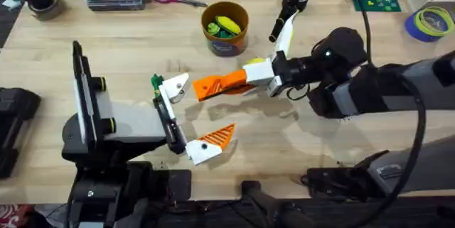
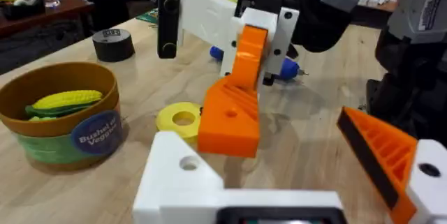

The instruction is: Pick up the gripper from the table and insert it into the empty holder that is missing its gripper. Then pick up a screw, insert it into the mounting hole, and use the screwdriver to tighten it. Finally, clean up the table by picking up the vegetable and placing it into the bucket.

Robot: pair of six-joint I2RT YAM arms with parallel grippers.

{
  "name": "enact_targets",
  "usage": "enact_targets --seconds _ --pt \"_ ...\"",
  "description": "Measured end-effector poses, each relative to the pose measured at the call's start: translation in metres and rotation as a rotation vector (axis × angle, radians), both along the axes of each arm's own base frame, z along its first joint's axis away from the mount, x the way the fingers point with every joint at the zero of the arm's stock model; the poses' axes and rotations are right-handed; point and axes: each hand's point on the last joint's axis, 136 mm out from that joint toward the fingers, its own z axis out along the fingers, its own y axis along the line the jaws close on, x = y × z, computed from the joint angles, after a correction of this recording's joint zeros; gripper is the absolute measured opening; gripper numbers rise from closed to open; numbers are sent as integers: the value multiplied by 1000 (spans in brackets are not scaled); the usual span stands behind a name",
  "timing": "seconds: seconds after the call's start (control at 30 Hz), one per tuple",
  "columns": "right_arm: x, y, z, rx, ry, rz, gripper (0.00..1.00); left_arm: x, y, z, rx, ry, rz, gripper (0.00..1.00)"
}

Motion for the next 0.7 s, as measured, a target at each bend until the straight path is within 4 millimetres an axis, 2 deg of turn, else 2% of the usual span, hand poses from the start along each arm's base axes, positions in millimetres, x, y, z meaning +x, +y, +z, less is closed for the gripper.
enact_targets --seconds 0.3,0.7 --pt "0 4 -11 -18 39 1 9 0 0 0 0 0 0 985" --pt "-5 9 -10 -11 24 18 9 0 0 0 0 0 0 985"
